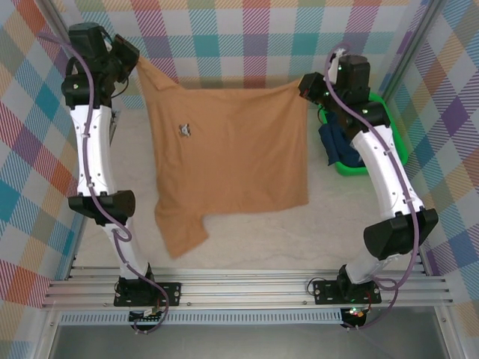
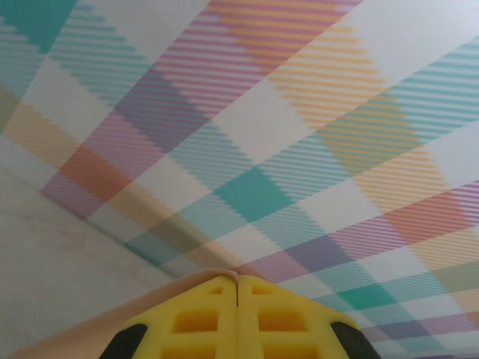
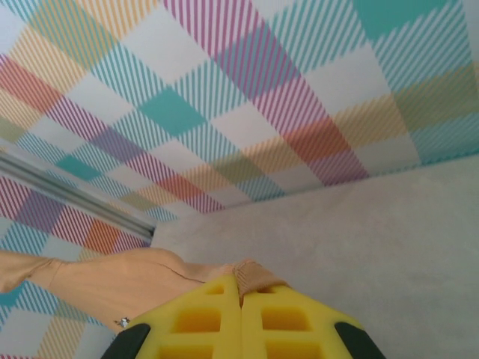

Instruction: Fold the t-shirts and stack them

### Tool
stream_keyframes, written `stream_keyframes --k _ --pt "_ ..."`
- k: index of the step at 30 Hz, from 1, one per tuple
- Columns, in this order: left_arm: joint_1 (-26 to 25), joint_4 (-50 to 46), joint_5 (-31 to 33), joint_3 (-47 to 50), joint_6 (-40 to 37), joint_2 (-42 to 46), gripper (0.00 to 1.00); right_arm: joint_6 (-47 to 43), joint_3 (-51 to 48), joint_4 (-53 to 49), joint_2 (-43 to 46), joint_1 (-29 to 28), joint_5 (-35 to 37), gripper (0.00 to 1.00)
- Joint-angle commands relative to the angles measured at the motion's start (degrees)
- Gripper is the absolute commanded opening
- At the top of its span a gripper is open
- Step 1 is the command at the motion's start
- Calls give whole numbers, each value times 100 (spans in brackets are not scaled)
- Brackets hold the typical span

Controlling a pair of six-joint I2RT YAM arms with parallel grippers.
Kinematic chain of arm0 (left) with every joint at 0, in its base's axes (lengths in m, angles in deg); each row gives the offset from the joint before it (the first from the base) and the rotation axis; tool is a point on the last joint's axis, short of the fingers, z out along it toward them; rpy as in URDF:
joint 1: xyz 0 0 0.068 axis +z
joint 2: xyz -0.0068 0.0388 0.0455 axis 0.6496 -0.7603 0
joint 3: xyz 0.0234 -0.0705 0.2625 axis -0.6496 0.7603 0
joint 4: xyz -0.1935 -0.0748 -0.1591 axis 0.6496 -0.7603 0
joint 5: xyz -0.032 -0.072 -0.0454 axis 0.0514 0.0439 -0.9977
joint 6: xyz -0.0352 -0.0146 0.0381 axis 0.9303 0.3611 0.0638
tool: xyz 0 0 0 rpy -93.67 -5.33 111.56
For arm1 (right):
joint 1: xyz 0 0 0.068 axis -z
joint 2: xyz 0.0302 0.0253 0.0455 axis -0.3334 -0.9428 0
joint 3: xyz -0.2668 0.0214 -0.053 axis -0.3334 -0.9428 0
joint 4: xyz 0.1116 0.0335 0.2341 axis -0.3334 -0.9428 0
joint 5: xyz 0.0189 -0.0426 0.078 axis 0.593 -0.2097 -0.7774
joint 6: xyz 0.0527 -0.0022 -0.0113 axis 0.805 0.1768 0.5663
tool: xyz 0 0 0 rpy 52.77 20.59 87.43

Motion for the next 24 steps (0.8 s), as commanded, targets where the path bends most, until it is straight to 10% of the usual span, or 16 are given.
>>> stream_keyframes --k 1,6,17,24 --pt "51 526 -263 -361 140 902 0 23 675 313 114 124 -209 0" --pt "-30 255 58 527 5 2171 0 -11 517 206 518 225 -91 0" --pt "-370 32 71 7805 1071 6175 0 626 -3185 336 1795 204 -865 0" --pt "-717 561 -65 11878 2119 7237 0 838 -5438 146 1024 -186 -1329 0"
